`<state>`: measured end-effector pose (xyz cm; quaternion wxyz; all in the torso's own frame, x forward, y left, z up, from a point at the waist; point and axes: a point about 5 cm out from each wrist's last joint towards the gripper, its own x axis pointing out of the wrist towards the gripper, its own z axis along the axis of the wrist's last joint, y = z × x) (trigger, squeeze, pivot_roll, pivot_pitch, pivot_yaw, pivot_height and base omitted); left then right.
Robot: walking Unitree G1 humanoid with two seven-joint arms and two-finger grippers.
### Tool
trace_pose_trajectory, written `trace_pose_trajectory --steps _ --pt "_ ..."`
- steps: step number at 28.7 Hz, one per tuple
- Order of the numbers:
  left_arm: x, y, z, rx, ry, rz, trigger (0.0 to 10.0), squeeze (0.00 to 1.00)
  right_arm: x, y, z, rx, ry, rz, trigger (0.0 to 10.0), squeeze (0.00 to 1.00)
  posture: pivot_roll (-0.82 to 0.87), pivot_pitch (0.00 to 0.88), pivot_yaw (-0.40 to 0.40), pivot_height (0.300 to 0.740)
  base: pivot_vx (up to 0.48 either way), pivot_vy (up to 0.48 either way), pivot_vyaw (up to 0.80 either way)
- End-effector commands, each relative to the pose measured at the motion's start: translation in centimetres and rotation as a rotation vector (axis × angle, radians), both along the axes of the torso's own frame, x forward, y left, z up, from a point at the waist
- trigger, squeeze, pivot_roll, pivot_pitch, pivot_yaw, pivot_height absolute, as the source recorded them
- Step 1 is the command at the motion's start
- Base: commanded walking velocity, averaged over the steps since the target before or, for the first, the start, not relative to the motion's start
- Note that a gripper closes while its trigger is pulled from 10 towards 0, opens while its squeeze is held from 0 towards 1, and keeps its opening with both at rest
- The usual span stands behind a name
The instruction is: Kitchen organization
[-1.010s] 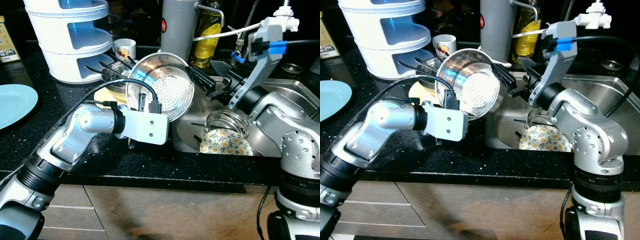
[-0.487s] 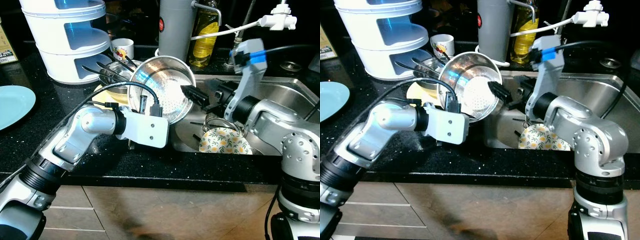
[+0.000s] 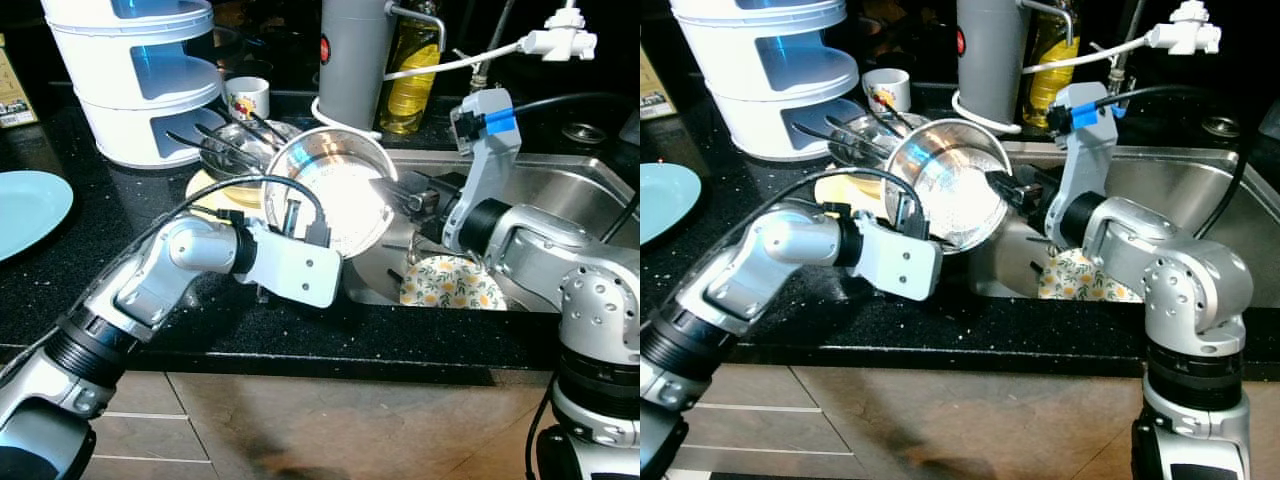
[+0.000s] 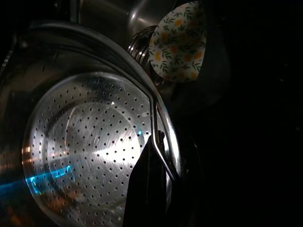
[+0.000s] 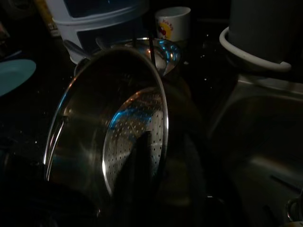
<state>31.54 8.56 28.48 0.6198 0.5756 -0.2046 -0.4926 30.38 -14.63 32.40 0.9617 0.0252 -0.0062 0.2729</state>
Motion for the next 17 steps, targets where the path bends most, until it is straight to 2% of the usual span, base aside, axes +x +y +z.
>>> trace_pose_trajectory --steps 1,17 --pt "-0.51 -0.50 1.48 -0.011 -0.073 -0.049 0.0 0.00 0.18 -0.62 -0.69 -0.001 0.045 -0.040 0.0 0.00 -0.03 0.149 -0.005 0.740 0.000 0.000 0.00" --pt "-0.39 -0.94 1.76 -0.019 -0.091 -0.063 0.0 0.00 -0.09 -0.14 -0.78 0.009 0.056 -0.017 0.0 0.00 -0.03 0.148 -0.003 0.740 0.000 0.000 0.00"
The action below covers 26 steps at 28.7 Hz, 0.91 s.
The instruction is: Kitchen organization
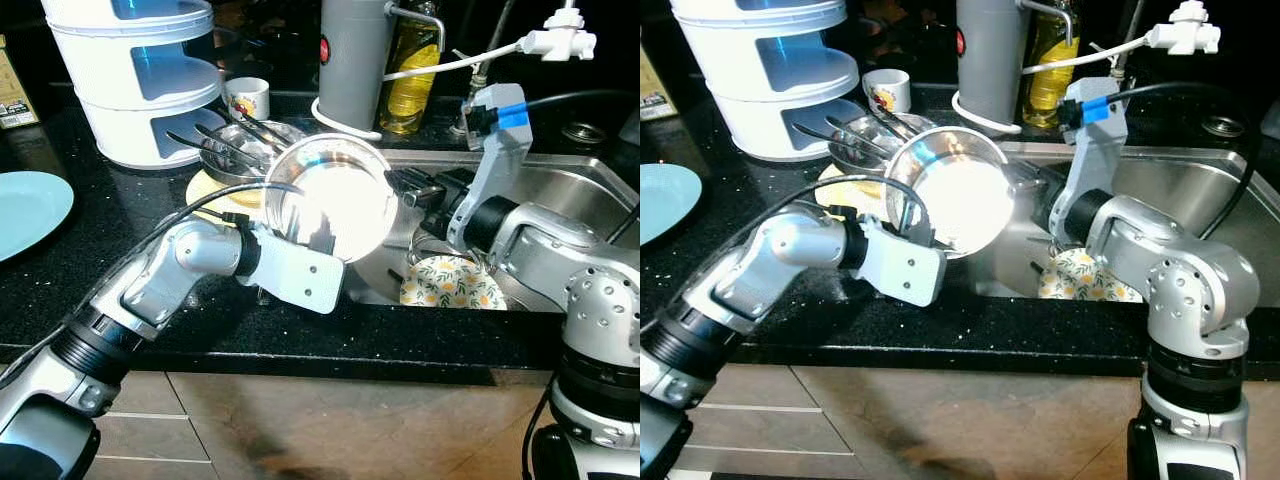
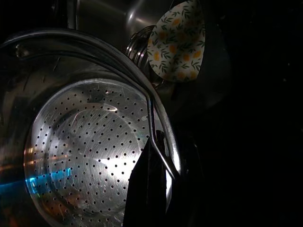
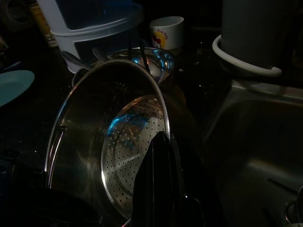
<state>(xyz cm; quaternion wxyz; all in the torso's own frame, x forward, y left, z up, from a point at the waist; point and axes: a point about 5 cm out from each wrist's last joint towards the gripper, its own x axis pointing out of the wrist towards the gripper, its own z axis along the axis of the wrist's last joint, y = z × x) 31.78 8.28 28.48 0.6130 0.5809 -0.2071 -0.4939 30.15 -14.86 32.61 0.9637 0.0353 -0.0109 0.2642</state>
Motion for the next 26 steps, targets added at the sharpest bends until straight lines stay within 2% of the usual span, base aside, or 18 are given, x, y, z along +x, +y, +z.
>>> trace_pose_trajectory --steps 1,6,7,8,9,10,12,15,18,19,22,23,26 --pt "-0.6 -0.7 1.8 -0.033 -0.082 -0.054 0.0 0.00 0.1 0.1 -1.0 -0.012 0.059 0.005 0.0 0.00 -0.03 0.146 -0.004 0.740 0.000 0.000 0.00" --pt "-0.6 -0.9 2.1 -0.059 -0.094 -0.056 0.0 0.00 0.0 0.1 -0.9 -0.007 0.058 0.012 0.0 0.00 -0.03 0.147 -0.002 0.740 0.000 0.000 0.00" --pt "-0.6 -1.0 2.3 -0.083 -0.097 -0.057 3.7 0.13 0.0 0.1 -0.9 -0.006 0.058 0.012 0.0 0.00 -0.03 0.148 -0.001 0.740 0.000 0.000 0.00" --pt "-0.6 -1.0 2.3 -0.083 -0.097 -0.057 3.7 0.13 0.0 0.1 -0.9 -0.006 0.058 0.012 0.0 0.00 -0.03 0.148 -0.001 0.740 0.000 0.000 0.00" --pt "-0.6 -1.2 2.5 -0.105 -0.089 -0.060 5.4 0.51 0.0 0.1 -0.9 -0.005 0.058 0.011 0.0 0.00 -0.03 0.147 -0.001 0.740 0.000 0.000 0.00" --pt "-0.8 -1.5 2.8 -0.133 -0.068 -0.071 9.6 1.00 0.0 0.0 -0.8 -0.003 0.057 0.008 0.0 0.00 -0.03 0.147 0.001 0.740 0.000 0.000 0.00" --pt "-0.8 -1.7 2.9 -0.146 -0.061 -0.076 10.0 1.00 -0.1 -0.1 -0.8 -0.001 0.056 0.008 0.0 0.00 -0.03 0.146 0.003 0.740 0.000 0.000 0.00" --pt "-0.9 -2.0 3.4 -0.189 -0.084 -0.088 10.0 1.00 -0.1 -0.2 -0.7 0.002 0.053 0.006 0.0 0.00 -0.03 0.146 0.005 0.740 0.000 0.000 0.00" --pt "-1.1 -2.2 3.5 -0.198 -0.100 -0.105 10.0 1.00 -0.1 -0.3 -0.6 0.003 0.052 0.003 0.0 0.00 -0.03 0.145 0.006 0.740 0.000 0.000 0.00" --pt "-1.3 -2.5 3.5 -0.212 -0.098 -0.125 10.0 0.00 -0.2 -0.5 -0.6 0.004 0.050 0.000 0.0 0.00 -0.03 0.144 0.008 0.740 0.000 0.000 0.00" --pt "-1.5 -2.7 3.5 -0.238 -0.094 -0.139 10.0 0.00 -0.2 -0.6 -0.5 0.005 0.049 -0.003 0.0 0.00 -0.03 0.144 0.009 0.740 0.000 0.000 0.00" --pt "-1.7 -2.8 3.8 -0.274 -0.092 -0.162 10.0 0.00 -0.2 -0.8 -0.4 0.008 0.048 -0.008 0.0 0.00 -0.03 0.144 0.009 0.740 0.000 0.000 0.00" --pt "-2.0 -3.1 4.1 -0.290 -0.111 -0.189 10.0 0.00 -0.2 -1.0 -0.3 0.010 0.047 -0.013 0.0 0.00 -0.03 0.145 0.007 0.740 0.000 0.000 0.00"
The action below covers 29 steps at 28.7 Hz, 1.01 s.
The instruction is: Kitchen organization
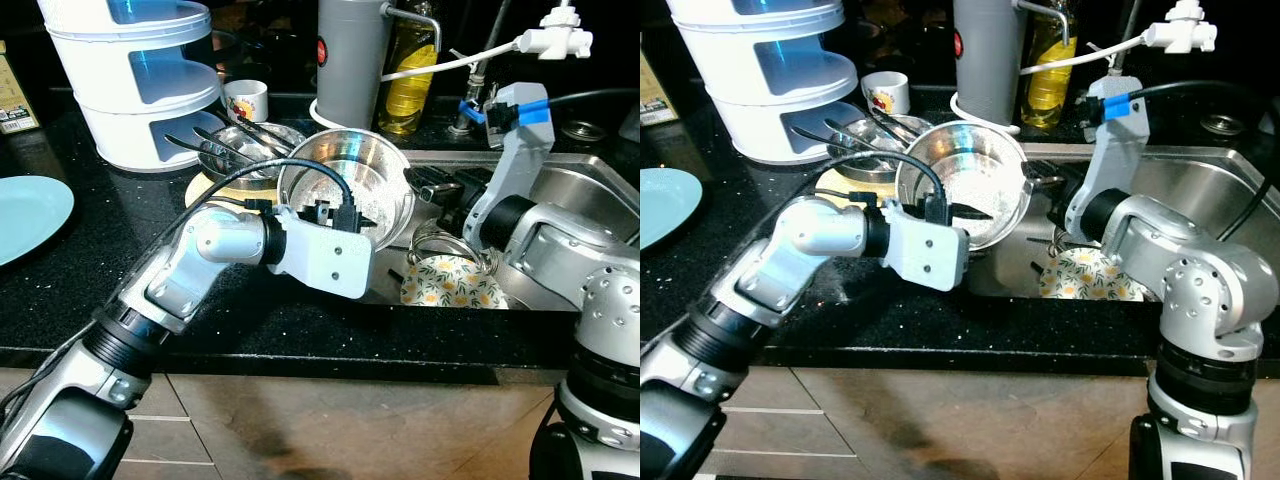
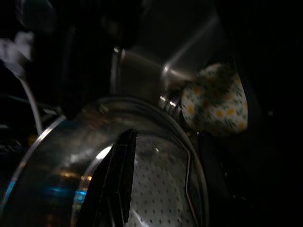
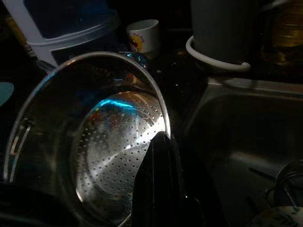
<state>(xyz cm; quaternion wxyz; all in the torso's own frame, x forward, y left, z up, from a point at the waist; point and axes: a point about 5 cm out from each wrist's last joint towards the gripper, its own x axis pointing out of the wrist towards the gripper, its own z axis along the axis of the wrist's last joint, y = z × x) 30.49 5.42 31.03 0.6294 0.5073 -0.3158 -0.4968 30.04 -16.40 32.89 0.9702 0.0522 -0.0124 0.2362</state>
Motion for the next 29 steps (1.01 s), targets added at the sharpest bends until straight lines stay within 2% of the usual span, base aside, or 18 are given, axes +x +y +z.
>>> trace_pose_trajectory --steps 1,4,6,7,8,11,12,13,16,19,21,22,26,27,28,29 --pt "-0.9 -0.4 1.5 -0.075 -0.069 -0.049 10.0 0.00 -0.1 0.6 -0.6 -0.021 0.038 0.044 0.0 0.00 -0.03 0.145 0.008 0.740 0.000 0.000 0.00" --pt "-1.0 -0.5 1.3 -0.055 -0.068 -0.058 10.0 0.00 -0.1 0.6 -0.5 -0.020 0.038 0.043 0.0 0.00 -0.03 0.145 0.006 0.740 0.000 0.000 0.00" --pt "-0.8 -0.5 0.4 0.003 -0.025 -0.049 10.0 0.00 -0.1 0.6 -0.5 -0.019 0.036 0.044 0.0 0.00 -0.03 0.144 0.007 0.740 0.000 0.000 0.00" --pt "-0.8 -0.5 0.4 0.003 -0.025 -0.049 10.0 0.00 -0.1 0.6 -0.5 -0.019 0.036 0.044 0.0 0.00 -0.03 0.144 0.007 0.740 0.000 0.000 0.00" --pt "-0.6 -0.3 -0.2 0.042 0.010 -0.028 10.0 1.00 -0.1 0.6 -0.5 -0.019 0.035 0.044 0.0 0.00 -0.03 0.144 0.007 0.740 0.000 0.000 0.00" --pt "-0.3 0.0 -0.7 0.081 0.039 -0.009 10.0 1.00 -0.1 0.6 -0.4 -0.019 0.034 0.044 0.0 0.00 -0.03 0.144 0.007 0.740 0.000 0.000 0.00" --pt "0.0 0.3 -1.1 0.123 0.056 0.020 10.0 1.00 -0.1 0.6 -0.4 -0.020 0.033 0.042 0.0 0.00 -0.03 0.144 0.006 0.740 0.000 0.000 0.00" --pt "0.2 0.7 -1.6 0.162 0.068 0.044 10.0 0.00 -0.1 0.6 -0.4 -0.021 0.032 0.041 0.0 0.00 -0.03 0.144 0.008 0.740 0.000 0.000 0.00" --pt "0.4 1.0 -2.0 0.196 0.075 0.066 10.0 0.00 -0.1 0.6 -0.4 -0.021 0.030 0.041 0.0 0.00 -0.03 0.144 0.008 0.740 0.000 0.000 0.00" --pt "0.4 1.0 -1.9 0.185 0.067 0.067 10.0 0.00 -0.1 0.6 -0.4 -0.021 0.029 0.040 0.0 0.00 -0.03 0.145 0.008 0.740 0.000 0.000 0.00" --pt "0.4 0.8 -1.5 0.156 0.053 0.062 10.0 0.00 -0.1 0.6 -0.4 -0.021 0.029 0.039 0.0 0.00 -0.03 0.145 0.007 0.740 0.000 0.000 0.00" --pt "0.2 0.4 -0.8 0.085 0.054 0.041 10.0 0.00 -0.1 0.5 -0.4 -0.020 0.029 0.035 0.0 0.00 -0.03 0.145 0.008 0.740 0.000 0.000 0.00" --pt "0.2 0.4 -0.8 0.085 0.054 0.041 10.0 0.00 -0.1 0.5 -0.4 -0.020 0.029 0.035 0.0 0.00 -0.03 0.145 0.008 0.740 0.000 0.000 0.00" --pt "0.0 0.1 -0.2 0.019 0.061 0.017 10.0 0.00 -0.1 0.5 -0.4 -0.019 0.029 0.033 0.0 0.00 -0.03 0.145 0.008 0.740 0.000 0.000 0.00" --pt "0.0 0.1 -0.2 0.019 0.061 0.017 10.0 0.00 -0.1 0.5 -0.4 -0.019 0.029 0.033 0.0 0.00 -0.03 0.145 0.008 0.740 0.000 0.000 0.00" --pt "-1.0 -0.7 1.2 -0.117 0.113 -0.060 10.0 0.00 0.0 -0.1 -0.1 -0.010 0.026 0.020 0.0 0.00 -0.03 0.145 0.008 0.740 0.000 0.000 0.00"
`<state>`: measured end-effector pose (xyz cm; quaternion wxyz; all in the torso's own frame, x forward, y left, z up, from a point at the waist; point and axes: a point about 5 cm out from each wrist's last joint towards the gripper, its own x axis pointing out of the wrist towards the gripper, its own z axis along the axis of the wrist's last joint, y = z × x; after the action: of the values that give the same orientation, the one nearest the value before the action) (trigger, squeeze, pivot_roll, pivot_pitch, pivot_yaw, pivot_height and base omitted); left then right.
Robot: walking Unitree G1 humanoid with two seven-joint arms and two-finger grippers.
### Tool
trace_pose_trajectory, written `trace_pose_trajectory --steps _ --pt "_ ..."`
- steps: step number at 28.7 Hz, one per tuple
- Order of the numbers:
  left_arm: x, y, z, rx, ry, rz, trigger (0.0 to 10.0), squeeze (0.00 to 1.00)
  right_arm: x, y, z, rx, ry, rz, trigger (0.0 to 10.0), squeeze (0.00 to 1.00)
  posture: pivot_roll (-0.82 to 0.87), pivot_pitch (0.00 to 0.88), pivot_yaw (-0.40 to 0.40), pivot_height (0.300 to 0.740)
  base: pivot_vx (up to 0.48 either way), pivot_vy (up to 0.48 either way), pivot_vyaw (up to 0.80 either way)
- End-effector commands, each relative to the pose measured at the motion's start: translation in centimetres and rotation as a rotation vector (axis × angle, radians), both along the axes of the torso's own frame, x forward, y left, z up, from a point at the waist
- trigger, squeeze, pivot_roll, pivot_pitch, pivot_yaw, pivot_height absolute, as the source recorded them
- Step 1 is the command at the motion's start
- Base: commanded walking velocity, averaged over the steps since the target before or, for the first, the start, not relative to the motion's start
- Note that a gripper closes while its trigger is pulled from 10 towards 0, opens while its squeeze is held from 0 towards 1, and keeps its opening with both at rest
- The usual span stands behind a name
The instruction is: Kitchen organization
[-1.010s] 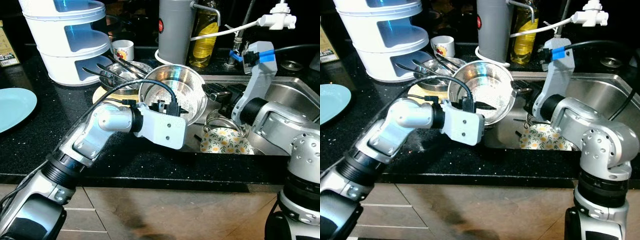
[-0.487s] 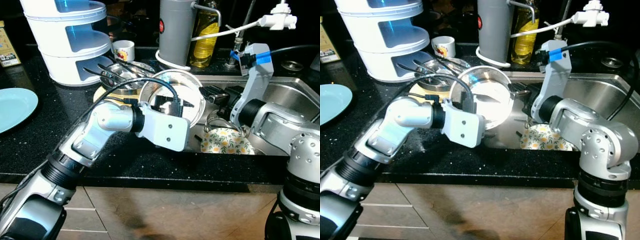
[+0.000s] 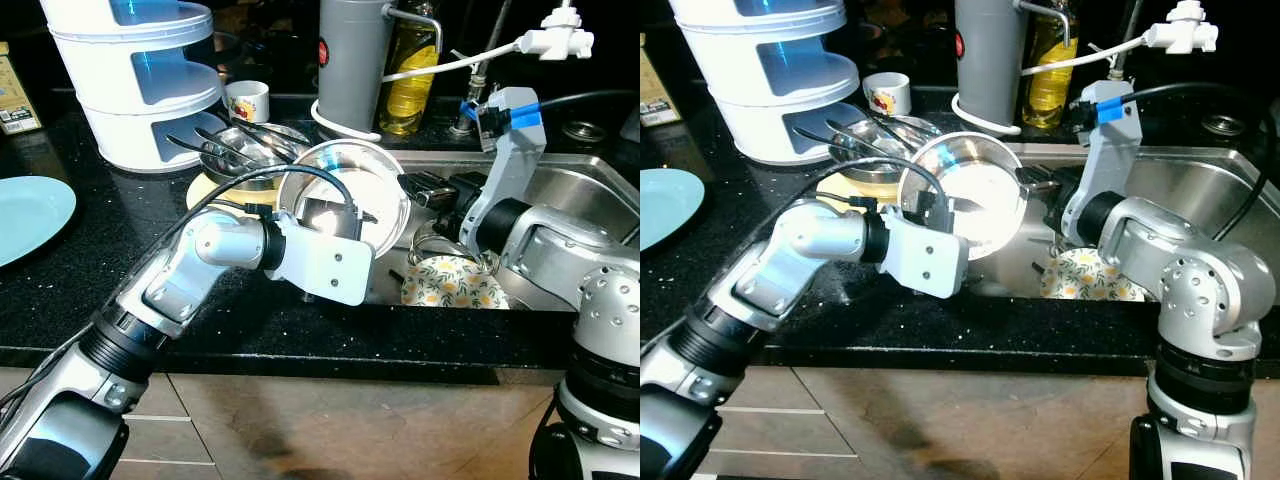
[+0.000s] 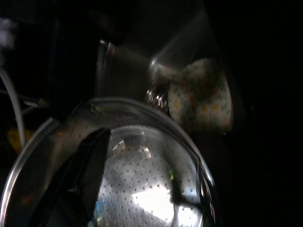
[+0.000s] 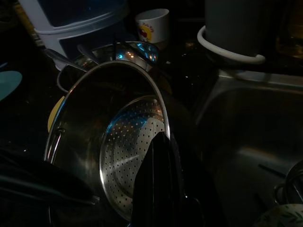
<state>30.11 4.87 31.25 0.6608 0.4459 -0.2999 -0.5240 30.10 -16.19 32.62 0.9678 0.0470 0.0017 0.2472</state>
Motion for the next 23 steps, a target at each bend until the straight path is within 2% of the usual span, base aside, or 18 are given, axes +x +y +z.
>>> trace_pose_trajectory --steps 1,2,3,5,6,7,9,12,15,17,18,19,21,23 --pt "-1.5 -0.6 1.9 -0.144 0.039 -0.094 10.0 0.00 0.0 -1.0 0.5 0.018 -0.004 -0.017 0.0 0.00 -0.03 0.147 0.007 0.740 0.000 0.000 0.00" --pt "-2.1 -0.9 2.4 -0.199 0.075 -0.136 10.0 0.00 0.0 -1.5 0.8 0.026 -0.008 -0.026 0.0 0.00 -0.03 0.147 0.007 0.740 0.000 0.000 0.00" --pt "-2.1 -0.9 2.4 -0.199 0.075 -0.136 10.0 0.00 0.0 -1.5 0.8 0.026 -0.008 -0.026 0.0 0.00 -0.03 0.147 0.007 0.740 0.000 0.000 0.00" --pt "-2.6 -0.9 2.8 -0.241 0.120 -0.172 10.0 0.00 -0.1 -2.7 1.3 0.044 -0.017 -0.042 0.0 0.00 -0.03 0.147 0.005 0.740 0.000 0.000 0.00" --pt "-2.6 -0.9 2.8 -0.241 0.120 -0.172 10.0 0.00 -0.1 -2.7 1.3 0.044 -0.017 -0.042 0.0 0.00 -0.03 0.147 0.005 0.740 0.000 0.000 0.00" --pt "-3.2 -0.5 3.0 -0.259 0.139 -0.183 10.0 0.00 -0.2 -3.4 1.5 0.047 -0.019 -0.050 0.0 0.00 -0.03 0.148 0.005 0.740 0.000 0.000 0.00" --pt "-3.2 -0.5 3.0 -0.259 0.139 -0.183 10.0 0.00 -0.2 -3.4 1.5 0.047 -0.019 -0.050 0.0 0.00 -0.03 0.148 0.005 0.740 0.000 0.000 0.00" --pt "-4.5 0.4 3.5 -0.289 0.169 -0.203 10.0 0.00 -0.5 -5.1 1.7 0.030 -0.017 -0.085 0.0 0.00 -0.03 0.148 0.006 0.740 0.000 0.000 0.00" --pt "-4.8 0.9 3.7 -0.301 0.183 -0.205 10.0 0.00 -0.5 -5.8 1.7 0.020 -0.017 -0.117 0.0 0.00 -0.03 0.147 0.006 0.740 0.000 0.000 0.00" --pt "-4.6 1.4 3.9 -0.288 0.185 -0.161 10.0 0.00 -0.3 -6.9 1.7 -0.028 -0.026 -0.202 0.0 0.00 -0.03 0.148 0.008 0.740 0.000 0.000 0.00" --pt "-4.6 1.4 3.9 -0.288 0.185 -0.161 10.0 0.00 -0.3 -6.9 1.7 -0.028 -0.026 -0.202 0.0 0.00 -0.03 0.148 0.008 0.740 0.000 0.000 0.00" --pt "-4.2 2.0 3.8 -0.267 0.185 -0.099 10.0 0.00 -0.1 -7.8 1.4 -0.109 -0.027 -0.285 0.0 0.00 -0.03 0.147 0.008 0.740 0.000 0.000 0.00" --pt "-3.4 2.6 3.4 -0.269 0.192 -0.016 10.0 0.00 0.4 -8.7 0.5 -0.200 -0.027 -0.376 0.0 0.00 -0.03 0.148 0.010 0.740 0.000 0.000 0.00" --pt "-1.7 1.5 2.1 -0.266 0.244 0.052 10.0 0.00 0.8 -9.1 -0.3 -0.262 -0.032 -0.416 0.0 0.00 -0.03 0.148 0.008 0.740 0.000 0.000 0.00"
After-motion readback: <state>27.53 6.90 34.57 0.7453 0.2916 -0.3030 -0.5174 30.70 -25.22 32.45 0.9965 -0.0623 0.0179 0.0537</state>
